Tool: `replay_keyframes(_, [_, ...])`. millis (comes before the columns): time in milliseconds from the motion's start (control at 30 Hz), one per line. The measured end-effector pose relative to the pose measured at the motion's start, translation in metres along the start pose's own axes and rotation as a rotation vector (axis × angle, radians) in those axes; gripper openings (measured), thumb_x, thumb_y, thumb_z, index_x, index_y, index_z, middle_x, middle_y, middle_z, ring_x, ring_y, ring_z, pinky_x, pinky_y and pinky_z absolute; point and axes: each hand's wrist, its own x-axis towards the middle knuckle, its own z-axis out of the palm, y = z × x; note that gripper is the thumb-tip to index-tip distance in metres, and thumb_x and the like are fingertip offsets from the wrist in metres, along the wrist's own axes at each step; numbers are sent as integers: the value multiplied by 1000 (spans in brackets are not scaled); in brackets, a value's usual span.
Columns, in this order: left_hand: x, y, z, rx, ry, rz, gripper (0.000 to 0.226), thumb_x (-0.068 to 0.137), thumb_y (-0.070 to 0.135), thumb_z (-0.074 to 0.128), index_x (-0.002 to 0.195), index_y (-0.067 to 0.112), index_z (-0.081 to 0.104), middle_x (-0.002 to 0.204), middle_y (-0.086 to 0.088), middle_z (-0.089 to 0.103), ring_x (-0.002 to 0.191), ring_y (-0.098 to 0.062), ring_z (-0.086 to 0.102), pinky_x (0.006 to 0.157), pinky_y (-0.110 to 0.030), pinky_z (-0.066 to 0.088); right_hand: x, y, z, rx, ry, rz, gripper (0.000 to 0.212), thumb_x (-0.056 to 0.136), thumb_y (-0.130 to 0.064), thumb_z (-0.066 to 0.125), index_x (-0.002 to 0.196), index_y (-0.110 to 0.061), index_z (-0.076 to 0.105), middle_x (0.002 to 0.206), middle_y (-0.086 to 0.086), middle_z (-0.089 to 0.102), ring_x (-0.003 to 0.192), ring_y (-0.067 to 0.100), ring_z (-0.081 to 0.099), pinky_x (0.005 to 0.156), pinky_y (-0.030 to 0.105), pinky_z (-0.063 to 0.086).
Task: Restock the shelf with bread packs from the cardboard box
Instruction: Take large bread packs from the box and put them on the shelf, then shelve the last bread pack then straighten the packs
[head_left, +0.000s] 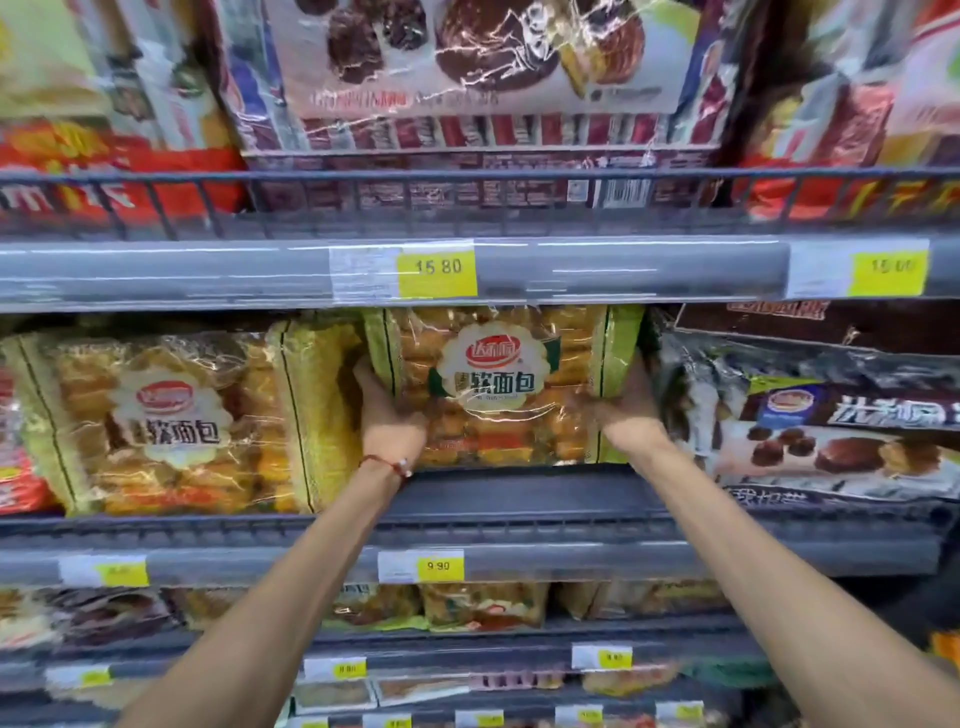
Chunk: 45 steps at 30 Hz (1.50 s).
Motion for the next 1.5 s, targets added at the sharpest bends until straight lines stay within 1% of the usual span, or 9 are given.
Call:
replay_keyframes(100, [2,-5,4,-11,-38,-54,95,81,-21,64,153,5,8,147,-19,39,115,-24,55,69,-4,49,-10,-8,0,-40,-3,37,121,69,-28,95,162,-14,19,163,12,37,151,30,34,121,47,33])
replay_keyframes(167, [1,-7,5,26,-36,-89,98,83,-12,68,155,10,6,147,-12,37,120,-22,52,83,-11,50,-15,-10,0,-107,2,90,110,79,-20,87,162,-9,15,164,9,33,152,27,29,116,30,29])
replay_keyframes(333, [-1,-15,1,96,9,-36,107,68,13,82,152,19,15,152,-11,36,140,-28,38,115,-47,36,-32,-6,-2,-142,95,102,79,83,-17,85,149,-9,41,141,11,58,135,31,52,101,27,39])
replay_keyframes(467, [-30,-10,-5,189,27,-36,108,69,15,81,154,8,14,151,-18,30,139,-32,34,120,-36,25,-70,-13,-4,-147,92,125,73,88,-22,81,146,-8,41,135,5,56,121,21,52,104,30,39])
replay_keyframes(567, [-57,-10,-10,214,36,9,97,79,8,78,152,0,16,152,-19,26,142,-32,28,116,-26,18,-104,-13,-1,-162,113,140,78,91,-27,77,153,-10,33,155,6,41,142,25,41,118,41,34])
replay_keyframes(700, [-99,-13,-25,200,-34,23,84,87,12,72,152,6,19,155,-12,27,144,-27,28,121,-40,23,-151,-10,7,-58,70,124,69,95,-22,73,154,-21,38,153,-3,45,139,15,44,116,38,39])
replay_keyframes(1133, [-293,-70,-114,278,33,-162,35,90,4,65,123,12,56,114,-2,63,100,-18,62,87,-25,51,-315,40,33,86,-403,59,26,93,-3,68,115,-16,69,110,-2,71,97,11,67,82,11,50])
replay_keyframes(1200, [-328,-79,-118,243,83,-222,33,89,-1,62,122,5,58,109,-5,63,94,-16,61,76,-10,48,-339,52,31,97,-470,63,26,91,1,69,110,-17,69,104,-3,72,91,8,67,82,11,50])
replay_keyframes(1500, [-539,-105,-174,185,272,-550,32,78,14,63,110,15,59,95,0,66,82,-16,61,71,-16,51,-492,104,23,8,-981,90,33,88,10,67,98,-21,66,93,-1,68,85,11,64,81,20,51])
